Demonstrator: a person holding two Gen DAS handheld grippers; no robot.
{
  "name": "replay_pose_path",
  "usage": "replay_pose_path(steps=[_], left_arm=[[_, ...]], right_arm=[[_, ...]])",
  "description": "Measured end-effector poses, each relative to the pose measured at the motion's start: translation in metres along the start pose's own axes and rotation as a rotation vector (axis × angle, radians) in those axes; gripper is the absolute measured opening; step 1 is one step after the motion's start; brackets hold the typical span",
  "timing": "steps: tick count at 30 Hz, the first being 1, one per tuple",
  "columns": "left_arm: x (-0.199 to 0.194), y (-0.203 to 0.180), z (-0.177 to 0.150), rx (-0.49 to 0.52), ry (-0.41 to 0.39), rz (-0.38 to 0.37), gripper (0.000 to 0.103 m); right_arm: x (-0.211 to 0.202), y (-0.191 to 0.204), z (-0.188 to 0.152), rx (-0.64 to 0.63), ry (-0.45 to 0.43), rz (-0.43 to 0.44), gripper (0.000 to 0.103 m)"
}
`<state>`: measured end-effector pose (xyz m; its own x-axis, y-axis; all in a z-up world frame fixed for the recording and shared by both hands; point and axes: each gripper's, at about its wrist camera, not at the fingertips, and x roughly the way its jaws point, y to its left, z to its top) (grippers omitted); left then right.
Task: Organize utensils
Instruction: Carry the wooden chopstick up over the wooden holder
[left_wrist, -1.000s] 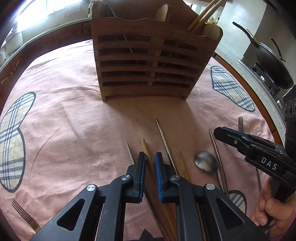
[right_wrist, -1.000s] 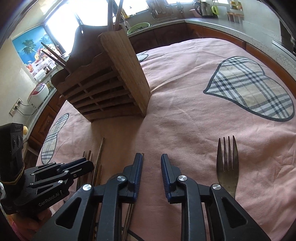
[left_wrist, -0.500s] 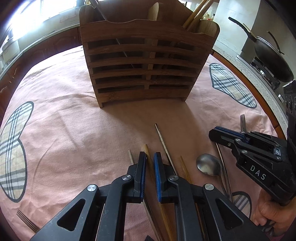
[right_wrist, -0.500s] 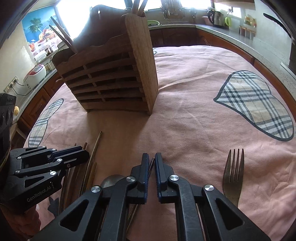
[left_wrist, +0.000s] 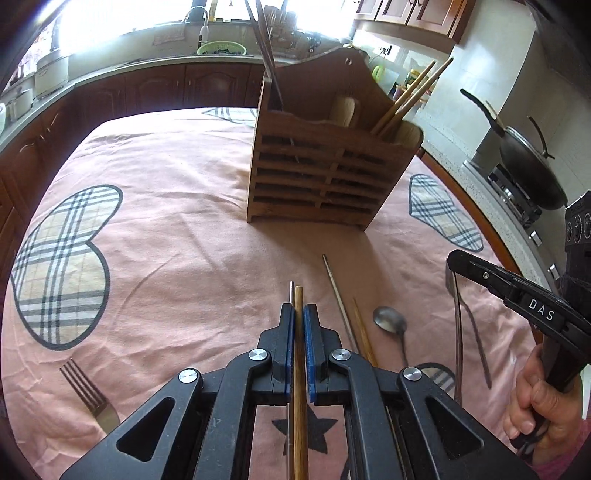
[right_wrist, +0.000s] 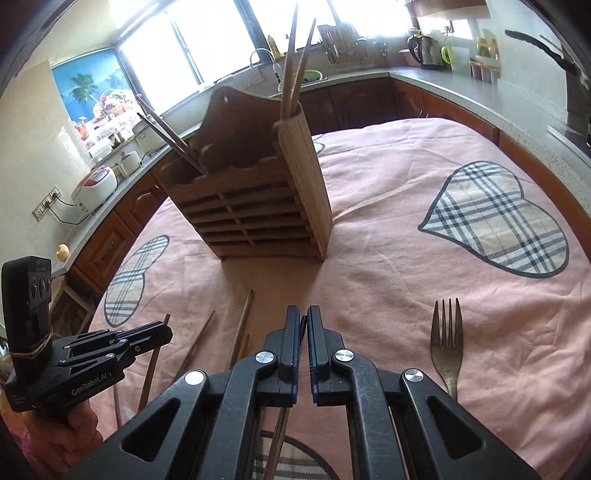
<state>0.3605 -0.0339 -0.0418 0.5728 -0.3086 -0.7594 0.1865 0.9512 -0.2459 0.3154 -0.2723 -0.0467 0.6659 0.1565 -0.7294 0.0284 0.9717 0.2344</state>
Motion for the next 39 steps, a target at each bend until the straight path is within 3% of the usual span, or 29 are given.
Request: replay_pose_path(steps=[15,25,39], left_arm=[[-0.139,0.002,-0.014,-0.019,-0.209,-0.059,0.003],[-0.178,0.005,-0.021,-0.033,-0.286,-0.065,0.003],[-0.193,0.012,-0.018,-0.047,-0.337,-0.060,0.003]], right_arm=[[-0.081,0.033,0.027,-0.055,-0.180,0.035,0.003],[-0.111,0.041,0.032,-0.070,-0.253,0.042,0.003],[-0.129,0.049,0.040,-0.088,-0.307,0.053,0.003]])
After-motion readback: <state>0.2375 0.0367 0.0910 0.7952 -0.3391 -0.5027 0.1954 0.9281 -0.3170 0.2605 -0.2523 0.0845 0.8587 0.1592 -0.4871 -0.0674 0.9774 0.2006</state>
